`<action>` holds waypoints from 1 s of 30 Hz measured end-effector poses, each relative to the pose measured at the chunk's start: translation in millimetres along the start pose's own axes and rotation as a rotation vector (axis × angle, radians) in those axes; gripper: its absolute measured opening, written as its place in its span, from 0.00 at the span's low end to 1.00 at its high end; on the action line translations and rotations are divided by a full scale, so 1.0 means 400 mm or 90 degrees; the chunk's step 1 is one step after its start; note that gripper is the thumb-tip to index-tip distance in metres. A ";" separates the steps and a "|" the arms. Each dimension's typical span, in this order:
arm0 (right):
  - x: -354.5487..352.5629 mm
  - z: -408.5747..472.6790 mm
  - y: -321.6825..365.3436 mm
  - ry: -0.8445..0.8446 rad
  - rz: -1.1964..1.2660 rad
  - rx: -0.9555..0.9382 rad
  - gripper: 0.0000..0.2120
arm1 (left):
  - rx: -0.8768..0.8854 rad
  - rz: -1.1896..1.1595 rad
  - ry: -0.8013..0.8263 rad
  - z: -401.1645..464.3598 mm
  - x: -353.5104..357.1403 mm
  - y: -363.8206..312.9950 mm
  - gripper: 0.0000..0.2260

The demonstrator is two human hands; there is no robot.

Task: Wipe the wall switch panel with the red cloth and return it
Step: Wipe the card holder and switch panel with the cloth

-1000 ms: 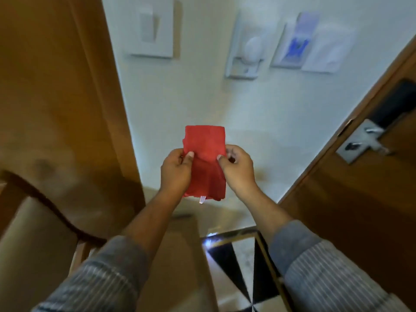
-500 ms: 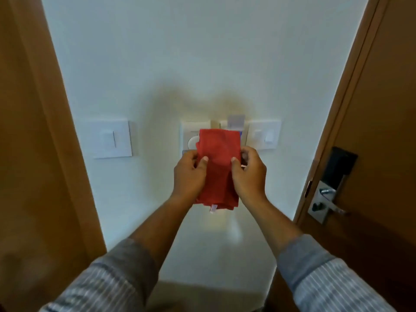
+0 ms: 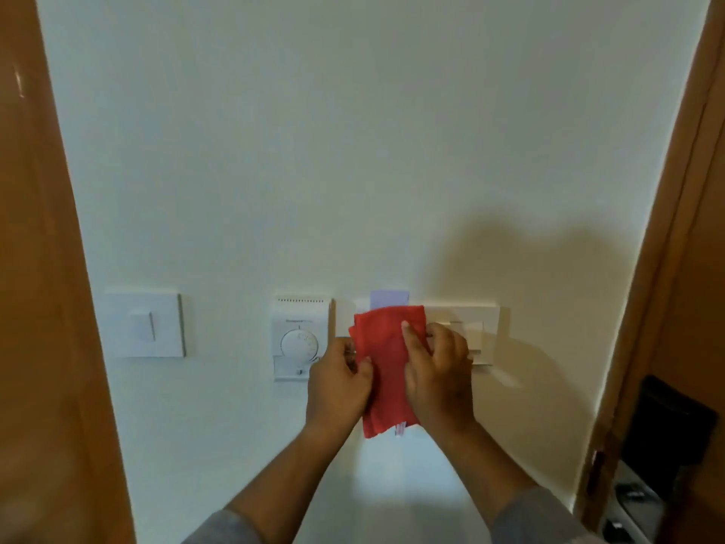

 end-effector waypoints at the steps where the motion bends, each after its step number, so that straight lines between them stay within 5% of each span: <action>1: 0.007 -0.006 0.003 -0.007 -0.023 -0.011 0.18 | 0.006 0.036 0.008 0.003 0.000 0.006 0.05; 6: 0.049 -0.041 0.041 0.035 -0.129 -0.078 0.32 | 0.090 0.383 0.039 0.018 -0.047 -0.015 0.14; 12: 0.091 -0.052 0.041 0.066 -0.154 -0.078 0.33 | 0.385 0.496 -0.166 0.141 -0.130 -0.103 0.10; 14: 0.096 -0.049 0.034 0.049 -0.163 -0.121 0.33 | 0.487 0.549 -0.247 0.215 -0.146 -0.114 0.16; 19: 0.114 -0.006 0.060 0.001 -0.159 -0.188 0.38 | 0.412 0.681 -0.184 0.356 -0.196 -0.097 0.42; 30: 0.155 0.004 0.054 -0.070 -0.232 -0.305 0.36 | 0.425 0.687 -0.213 0.391 -0.186 -0.101 0.48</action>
Point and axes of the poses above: each hand's wrist, its own z-axis towards the middle knuckle, its own x-axis out of the palm, y = z × x, the point moved 2 cm from there along z, towards the middle knuckle, and after that the axes turned 8 degrees about x, right-handed, at the moved point
